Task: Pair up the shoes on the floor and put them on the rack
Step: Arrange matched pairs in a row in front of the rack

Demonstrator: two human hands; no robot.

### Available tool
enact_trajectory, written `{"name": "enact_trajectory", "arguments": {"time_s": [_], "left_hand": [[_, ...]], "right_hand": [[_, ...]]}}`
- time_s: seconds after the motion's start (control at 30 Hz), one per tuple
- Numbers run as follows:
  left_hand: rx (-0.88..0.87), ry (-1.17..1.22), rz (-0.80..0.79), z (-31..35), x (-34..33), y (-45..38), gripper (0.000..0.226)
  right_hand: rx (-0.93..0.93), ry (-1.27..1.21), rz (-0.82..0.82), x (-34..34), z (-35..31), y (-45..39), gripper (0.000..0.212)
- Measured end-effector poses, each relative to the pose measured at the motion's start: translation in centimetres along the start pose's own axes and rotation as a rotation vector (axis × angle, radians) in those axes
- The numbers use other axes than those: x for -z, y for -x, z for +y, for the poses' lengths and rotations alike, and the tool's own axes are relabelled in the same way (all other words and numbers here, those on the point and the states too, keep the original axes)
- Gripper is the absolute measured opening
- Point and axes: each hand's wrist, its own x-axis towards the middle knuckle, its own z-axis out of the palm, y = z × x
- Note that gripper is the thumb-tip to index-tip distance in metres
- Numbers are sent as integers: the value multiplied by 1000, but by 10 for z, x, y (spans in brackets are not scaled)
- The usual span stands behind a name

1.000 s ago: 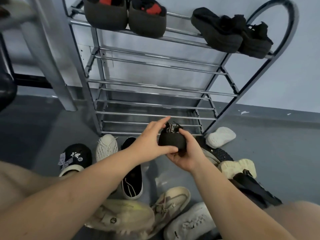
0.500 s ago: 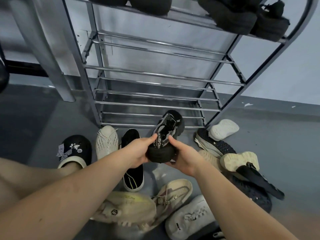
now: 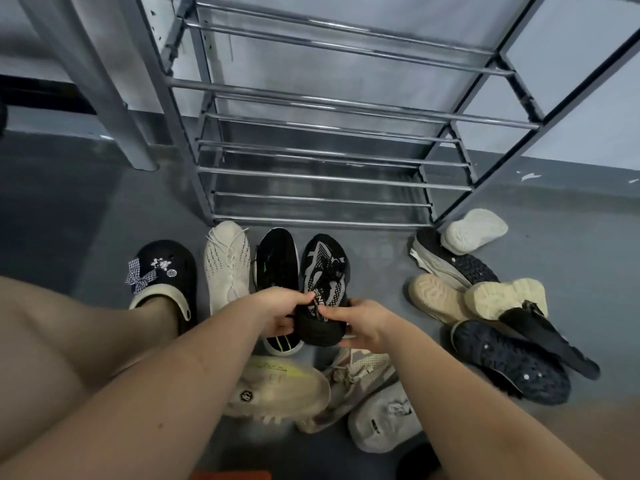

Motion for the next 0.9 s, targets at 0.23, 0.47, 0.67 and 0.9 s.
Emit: {"name": "enact_trajectory", "arguments": {"time_s": [0.23, 0.47, 0.67, 0.9], "left_hand": [[29, 140, 58, 7, -18, -23, 36], [32, 183, 94, 18, -30, -47, 39], [19, 139, 81, 29, -44, -64, 35], [24, 134, 47, 30, -71, -90, 37]], "right_hand": [[17, -22, 93, 7, -2, -26, 47], [66, -138, 169, 21, -5, -53, 62], [81, -158, 212, 36, -3, -72, 72], [90, -97, 300, 61, 2, -83, 75]]}}
